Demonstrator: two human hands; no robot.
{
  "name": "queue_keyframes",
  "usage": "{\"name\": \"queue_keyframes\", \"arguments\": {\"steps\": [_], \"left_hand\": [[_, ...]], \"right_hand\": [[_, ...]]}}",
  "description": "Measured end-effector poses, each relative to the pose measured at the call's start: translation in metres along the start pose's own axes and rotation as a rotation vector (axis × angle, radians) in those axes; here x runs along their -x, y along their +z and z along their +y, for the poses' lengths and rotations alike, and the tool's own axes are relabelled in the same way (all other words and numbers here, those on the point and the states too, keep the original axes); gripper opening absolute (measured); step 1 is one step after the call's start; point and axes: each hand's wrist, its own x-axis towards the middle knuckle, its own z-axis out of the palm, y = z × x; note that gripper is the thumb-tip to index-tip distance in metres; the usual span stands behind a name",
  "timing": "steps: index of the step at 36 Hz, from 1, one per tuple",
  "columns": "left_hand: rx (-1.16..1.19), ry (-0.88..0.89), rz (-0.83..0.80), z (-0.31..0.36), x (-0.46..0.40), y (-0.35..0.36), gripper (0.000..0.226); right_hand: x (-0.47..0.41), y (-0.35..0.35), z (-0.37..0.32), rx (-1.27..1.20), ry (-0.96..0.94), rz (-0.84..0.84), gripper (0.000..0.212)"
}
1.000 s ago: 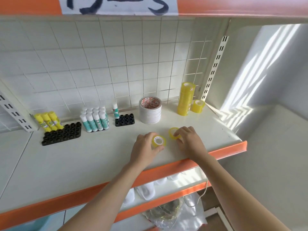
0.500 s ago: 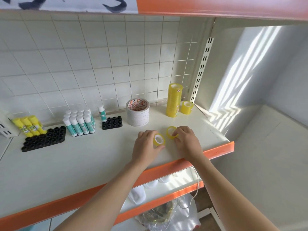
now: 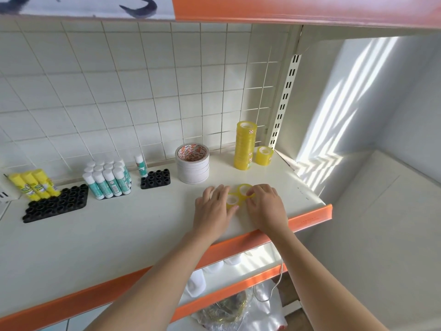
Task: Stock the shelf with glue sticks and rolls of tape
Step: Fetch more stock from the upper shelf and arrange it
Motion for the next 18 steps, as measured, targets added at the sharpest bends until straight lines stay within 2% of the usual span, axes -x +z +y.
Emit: {"name": "queue_keyframes", "arguments": {"steps": [8,14,18], "left_hand": [[-0.047,0.071,0.034,-0.02,0.01,-0.004,0.054],[-0.103,0.082,0.127,-0.038,0.018,-0.001,0.044],[-0.068,0.065,0.141,-0.041,0.019,0.002,0.043]], "right_hand": [[0.001,0.001,0.001,0.047,0.026,-0.005,0.024],[-0.008,-0.002,0.001,0.031,0.047,-0.057,0.024],[-0.017,-0.01,0.0,-0.111,0.026,0.065,0.018]]}}
